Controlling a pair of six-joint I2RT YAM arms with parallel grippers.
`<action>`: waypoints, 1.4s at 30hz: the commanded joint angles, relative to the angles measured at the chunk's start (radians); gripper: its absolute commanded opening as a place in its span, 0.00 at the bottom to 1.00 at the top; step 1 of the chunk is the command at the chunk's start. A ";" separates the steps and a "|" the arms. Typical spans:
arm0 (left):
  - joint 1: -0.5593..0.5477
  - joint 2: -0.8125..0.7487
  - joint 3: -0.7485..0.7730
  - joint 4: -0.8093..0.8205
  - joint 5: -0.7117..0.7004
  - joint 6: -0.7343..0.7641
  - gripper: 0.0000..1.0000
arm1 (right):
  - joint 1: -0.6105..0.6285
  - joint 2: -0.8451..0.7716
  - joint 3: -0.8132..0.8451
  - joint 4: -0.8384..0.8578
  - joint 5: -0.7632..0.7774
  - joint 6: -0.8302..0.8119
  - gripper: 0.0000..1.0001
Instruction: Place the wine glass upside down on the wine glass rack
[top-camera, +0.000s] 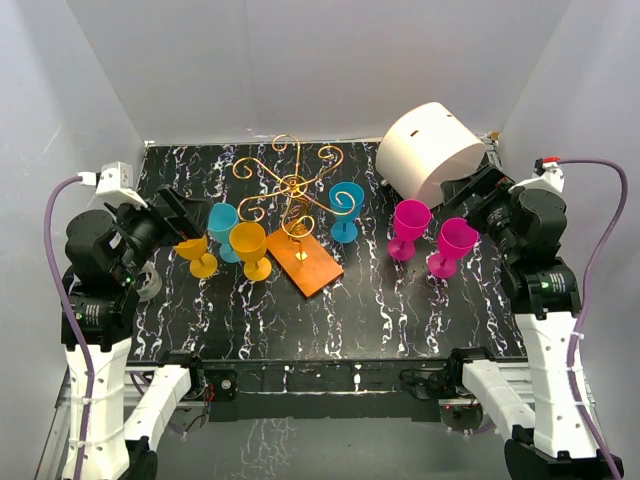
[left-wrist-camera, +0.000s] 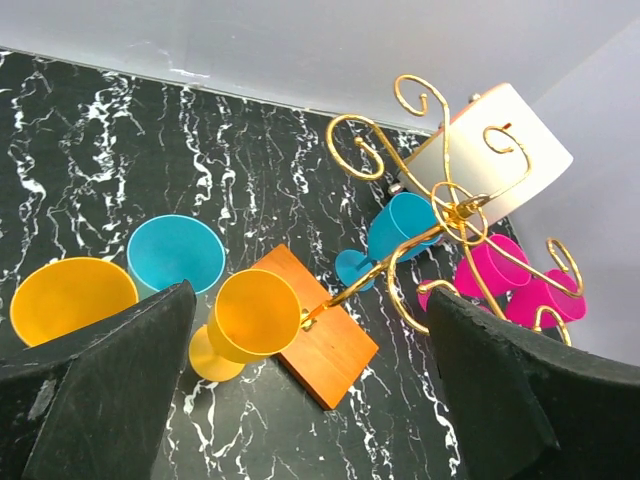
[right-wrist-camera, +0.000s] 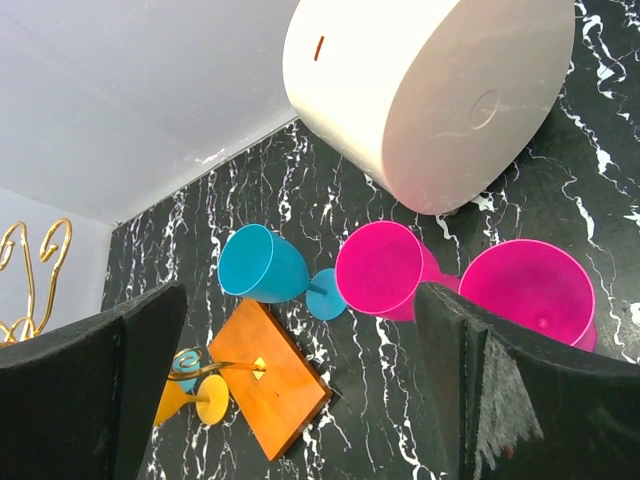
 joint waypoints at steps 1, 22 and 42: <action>-0.009 -0.010 -0.005 0.062 0.085 -0.009 0.99 | -0.005 0.008 0.024 0.062 -0.046 0.004 0.98; -0.125 -0.029 -0.035 0.092 0.225 0.018 0.99 | -0.005 0.310 0.214 -0.387 -0.001 -0.301 0.46; -0.127 -0.111 -0.053 0.104 0.121 -0.048 0.99 | 0.235 0.596 0.194 -0.166 0.024 -0.332 0.49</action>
